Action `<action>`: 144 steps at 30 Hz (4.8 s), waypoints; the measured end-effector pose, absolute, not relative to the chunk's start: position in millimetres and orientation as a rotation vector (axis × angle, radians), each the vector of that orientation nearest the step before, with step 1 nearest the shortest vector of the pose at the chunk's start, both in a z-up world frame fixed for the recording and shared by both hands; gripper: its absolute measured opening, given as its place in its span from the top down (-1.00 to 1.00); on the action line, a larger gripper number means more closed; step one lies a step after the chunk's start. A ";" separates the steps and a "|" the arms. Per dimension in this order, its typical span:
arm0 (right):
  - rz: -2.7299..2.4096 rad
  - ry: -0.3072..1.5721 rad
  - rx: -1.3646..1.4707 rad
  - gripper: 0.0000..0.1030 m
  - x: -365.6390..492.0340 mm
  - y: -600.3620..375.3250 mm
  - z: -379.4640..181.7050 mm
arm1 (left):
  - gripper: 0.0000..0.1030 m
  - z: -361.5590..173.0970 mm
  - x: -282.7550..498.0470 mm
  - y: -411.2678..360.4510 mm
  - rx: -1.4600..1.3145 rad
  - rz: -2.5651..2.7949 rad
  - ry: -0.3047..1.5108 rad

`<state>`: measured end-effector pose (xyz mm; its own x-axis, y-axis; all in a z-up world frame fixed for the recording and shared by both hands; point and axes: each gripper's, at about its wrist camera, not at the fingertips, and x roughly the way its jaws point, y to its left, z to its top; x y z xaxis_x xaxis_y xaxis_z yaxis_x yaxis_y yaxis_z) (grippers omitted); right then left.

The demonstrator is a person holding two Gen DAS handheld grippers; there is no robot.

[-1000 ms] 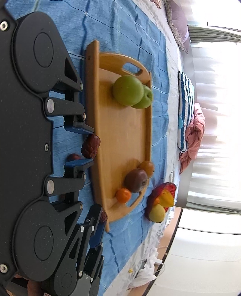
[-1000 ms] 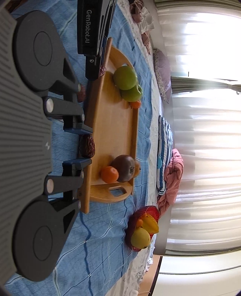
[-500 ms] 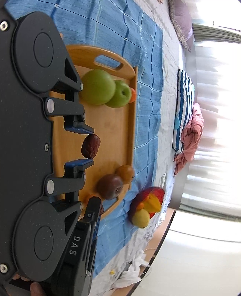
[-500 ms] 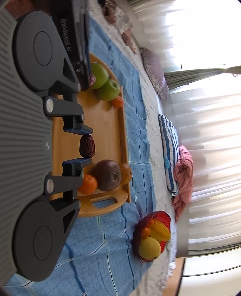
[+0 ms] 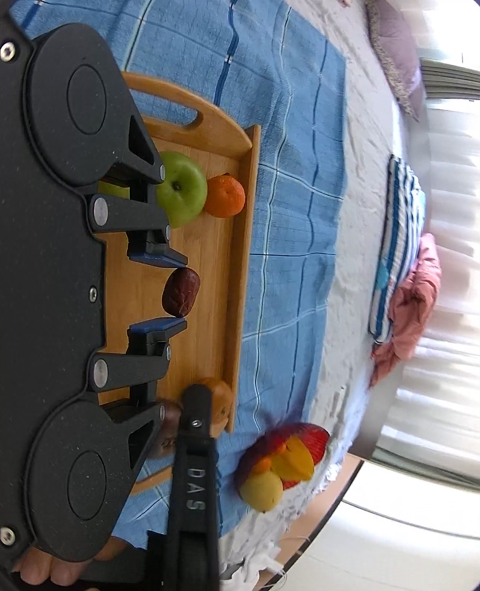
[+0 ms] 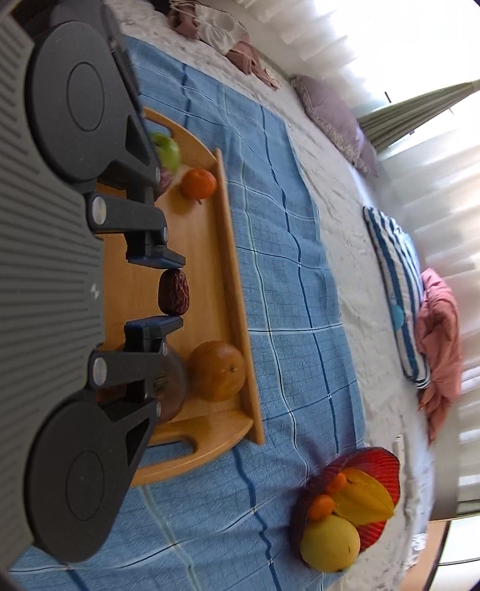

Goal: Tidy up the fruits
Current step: 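Carry the date in left gripper while right gripper carries its date over the tray, then open left gripper to drop its date while right gripper releases its date on tray, then withdraw both open grippers from the tray toward the red dates on the blanket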

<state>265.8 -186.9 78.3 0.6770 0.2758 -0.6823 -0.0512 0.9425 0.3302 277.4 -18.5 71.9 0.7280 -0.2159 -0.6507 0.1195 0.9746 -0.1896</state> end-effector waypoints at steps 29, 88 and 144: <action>0.053 1.156 0.251 0.38 339.7 -155.8 41.3 | 0.46 32.3 319.8 -45.1 -0.061 -0.173 0.825; 0.125 0.856 0.161 -0.46 218.1 -186.5 98.0 | -0.70 84.7 188.4 -30.1 -0.029 -0.229 0.672; 0.096 0.320 0.074 -1.00 18.9 -203.7 6.8 | -0.95 -0.8 74.3 -30.2 0.080 -0.233 0.571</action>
<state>18.9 -203.7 6.8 0.9447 0.1057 -0.3106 -0.0821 0.9927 0.0882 74.3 -30.2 -0.8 0.8159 -0.1964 -0.5439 0.2404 0.9706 0.0101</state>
